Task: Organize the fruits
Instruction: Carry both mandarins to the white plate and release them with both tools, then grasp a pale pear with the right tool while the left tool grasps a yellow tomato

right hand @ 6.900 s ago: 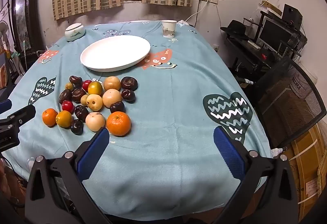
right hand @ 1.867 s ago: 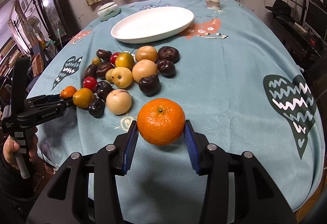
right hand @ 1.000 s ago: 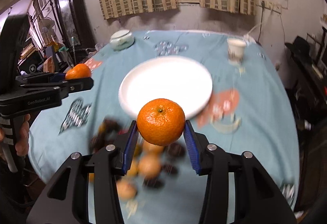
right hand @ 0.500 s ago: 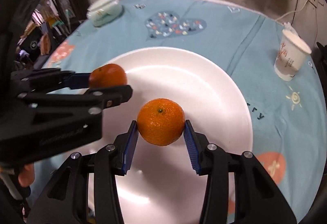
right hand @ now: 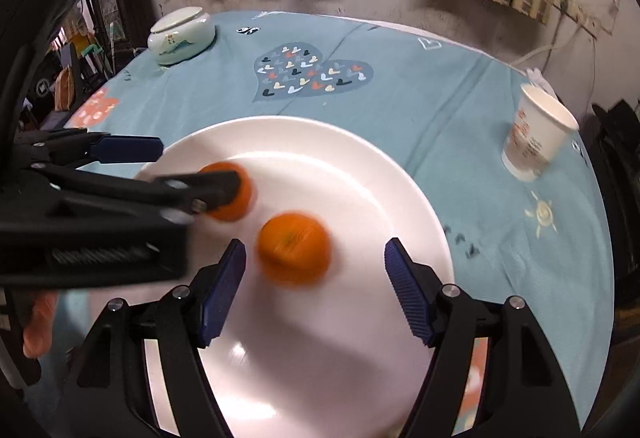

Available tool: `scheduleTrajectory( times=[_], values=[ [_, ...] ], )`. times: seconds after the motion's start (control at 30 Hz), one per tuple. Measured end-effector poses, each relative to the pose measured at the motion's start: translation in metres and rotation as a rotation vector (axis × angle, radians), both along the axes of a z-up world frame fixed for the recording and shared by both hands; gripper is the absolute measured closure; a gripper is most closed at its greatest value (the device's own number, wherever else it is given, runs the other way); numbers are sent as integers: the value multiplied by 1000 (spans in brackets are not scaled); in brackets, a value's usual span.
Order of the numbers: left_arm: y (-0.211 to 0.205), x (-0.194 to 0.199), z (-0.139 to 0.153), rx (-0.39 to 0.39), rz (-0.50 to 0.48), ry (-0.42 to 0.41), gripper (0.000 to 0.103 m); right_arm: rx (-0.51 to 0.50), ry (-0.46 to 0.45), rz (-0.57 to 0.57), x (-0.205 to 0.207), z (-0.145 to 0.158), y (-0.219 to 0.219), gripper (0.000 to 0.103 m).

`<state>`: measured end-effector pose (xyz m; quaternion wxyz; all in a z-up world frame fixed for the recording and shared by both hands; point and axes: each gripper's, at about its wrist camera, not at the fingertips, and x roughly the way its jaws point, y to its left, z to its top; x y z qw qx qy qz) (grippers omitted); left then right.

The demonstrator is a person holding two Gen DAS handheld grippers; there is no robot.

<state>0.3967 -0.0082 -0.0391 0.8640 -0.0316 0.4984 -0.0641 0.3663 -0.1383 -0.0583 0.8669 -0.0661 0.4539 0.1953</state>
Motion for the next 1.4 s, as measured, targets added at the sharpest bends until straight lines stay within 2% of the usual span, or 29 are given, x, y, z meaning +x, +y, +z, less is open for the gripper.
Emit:
scheduleTrajectory(
  times=[0.1,0.23,0.3,0.43,0.57,0.67,0.77,0.83,0.87,0.9,0.93,1.0,1.13,1.33,1.4],
  values=[
    [9,-47,22,18,-21,-52,16,33,26,8,-34,17,-10,31],
    [20,-138,36,77,-23,-116,9,56,33,9,-108,35,-24,30],
    [23,-195,31,103,-22,-134,9,59,22,18,-151,37,-26,27],
    [33,-284,9,45,-2,-130,9,39,-5,19,-239,28,-26,14],
    [38,-333,-15,40,29,-113,9,28,-40,-19,-303,13,-24,13],
    [39,-348,-25,29,24,-89,9,71,-25,-47,-327,4,-26,13],
    [37,-353,-26,56,25,-97,9,114,0,-48,-332,0,-25,13],
    [38,-355,-26,61,25,-104,9,125,-18,-51,-334,-1,-24,14],
    [38,-357,-26,57,24,-107,9,132,-33,-51,-334,-1,-23,28],
    [39,-357,-26,53,24,-110,9,140,-32,-46,-332,-4,-21,50],
    [40,-358,-26,50,23,-111,9,147,-4,-30,-329,-8,-18,56],
    [41,-359,-27,48,18,-112,9,163,24,-14,-324,-15,-13,56],
    [43,-360,-27,49,18,-114,9,127,24,-1,-315,-26,0,56],
    [43,-360,-28,48,16,-109,9,105,78,0,-294,-46,11,56],
    [42,-360,-28,49,10,-107,9,97,65,5,-291,-48,14,61]
  ],
)
